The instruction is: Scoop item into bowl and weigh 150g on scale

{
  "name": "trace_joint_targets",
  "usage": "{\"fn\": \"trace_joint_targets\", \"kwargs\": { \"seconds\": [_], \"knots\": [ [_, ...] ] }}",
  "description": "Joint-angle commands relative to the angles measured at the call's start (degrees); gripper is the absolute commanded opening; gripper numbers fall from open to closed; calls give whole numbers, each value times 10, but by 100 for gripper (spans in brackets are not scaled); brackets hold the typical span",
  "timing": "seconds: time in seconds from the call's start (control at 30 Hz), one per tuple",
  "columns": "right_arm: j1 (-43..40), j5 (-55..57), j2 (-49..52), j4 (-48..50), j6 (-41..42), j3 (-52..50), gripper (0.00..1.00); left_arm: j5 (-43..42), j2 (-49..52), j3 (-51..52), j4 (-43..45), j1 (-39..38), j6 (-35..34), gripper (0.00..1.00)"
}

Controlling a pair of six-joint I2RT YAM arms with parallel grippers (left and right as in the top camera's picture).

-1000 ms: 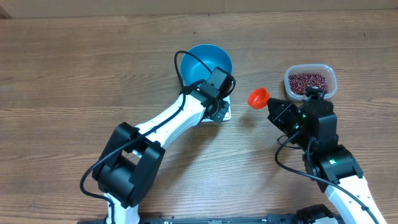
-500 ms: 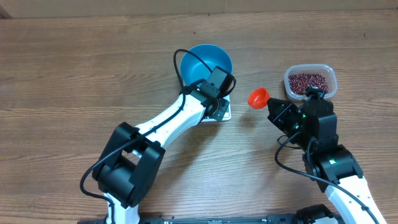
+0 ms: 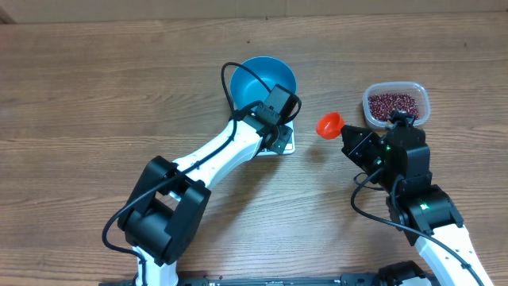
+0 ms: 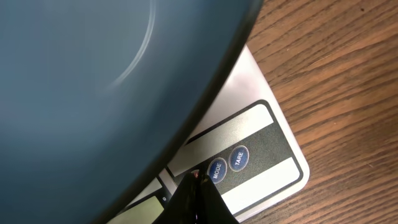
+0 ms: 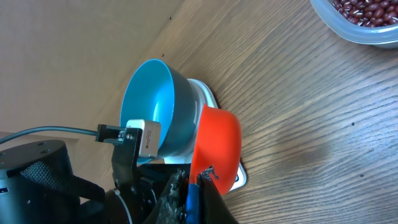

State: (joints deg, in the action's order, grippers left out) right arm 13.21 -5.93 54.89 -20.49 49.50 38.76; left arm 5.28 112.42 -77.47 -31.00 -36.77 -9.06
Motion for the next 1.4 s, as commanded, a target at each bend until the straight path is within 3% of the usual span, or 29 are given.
{"fn": "trace_joint_targets", "kwargs": {
  "seconds": [0.0,1.37],
  "knots": [
    [3,3,-9,6,2,11,4,10,7,7,4,-4,-12,4],
    [3,3,-9,6,2,11,4,20,7,48,62,-4,-12,4]
  ]
}}
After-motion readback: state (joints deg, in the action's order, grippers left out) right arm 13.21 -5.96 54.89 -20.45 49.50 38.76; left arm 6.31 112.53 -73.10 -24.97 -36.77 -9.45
